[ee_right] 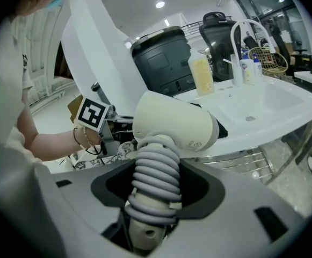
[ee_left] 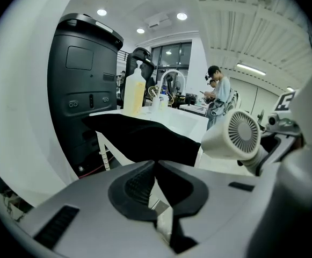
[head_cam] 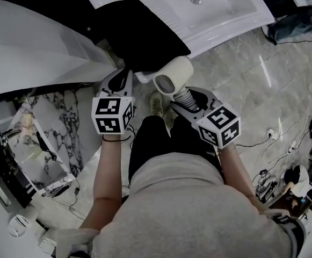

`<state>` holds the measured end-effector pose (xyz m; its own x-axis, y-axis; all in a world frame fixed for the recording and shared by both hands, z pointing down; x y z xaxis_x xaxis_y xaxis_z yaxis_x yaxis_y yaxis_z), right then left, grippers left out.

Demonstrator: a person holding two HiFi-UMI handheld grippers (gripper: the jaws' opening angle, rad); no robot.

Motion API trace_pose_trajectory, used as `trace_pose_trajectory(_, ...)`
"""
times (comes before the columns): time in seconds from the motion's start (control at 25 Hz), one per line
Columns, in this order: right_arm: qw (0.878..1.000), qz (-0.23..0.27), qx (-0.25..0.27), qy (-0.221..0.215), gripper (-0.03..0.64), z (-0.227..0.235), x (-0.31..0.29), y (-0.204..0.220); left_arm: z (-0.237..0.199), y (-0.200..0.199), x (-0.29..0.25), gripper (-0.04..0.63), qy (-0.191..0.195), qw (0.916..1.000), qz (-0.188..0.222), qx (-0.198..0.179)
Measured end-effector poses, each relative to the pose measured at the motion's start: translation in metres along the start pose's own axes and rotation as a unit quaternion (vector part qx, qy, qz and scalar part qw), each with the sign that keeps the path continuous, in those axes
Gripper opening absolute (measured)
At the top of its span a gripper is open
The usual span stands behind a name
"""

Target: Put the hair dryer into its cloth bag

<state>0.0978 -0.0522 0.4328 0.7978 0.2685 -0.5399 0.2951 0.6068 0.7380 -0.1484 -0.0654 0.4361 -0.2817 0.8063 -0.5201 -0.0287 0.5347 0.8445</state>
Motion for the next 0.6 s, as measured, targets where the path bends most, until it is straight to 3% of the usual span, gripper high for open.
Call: trace_pose_trajectory(0.6, 0.986, -0.069, 0.084, -0.127, 0.229, -0.014, -0.032, -0.018, 0.001, -0.038, 0.033, 0.015, 0.023, 0.9986, 0.045, -0.016)
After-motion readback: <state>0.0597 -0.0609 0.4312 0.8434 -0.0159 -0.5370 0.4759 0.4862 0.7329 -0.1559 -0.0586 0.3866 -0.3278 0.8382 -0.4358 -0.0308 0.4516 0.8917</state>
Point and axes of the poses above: the fingertips, and each gripper's own axes: x backward along the fingers, z to its right, y out of its underside, the point moved 10 cm from there along x, backward along the fingers, and after that the axes turned 6 degrees about z, right-handed, at the moved point
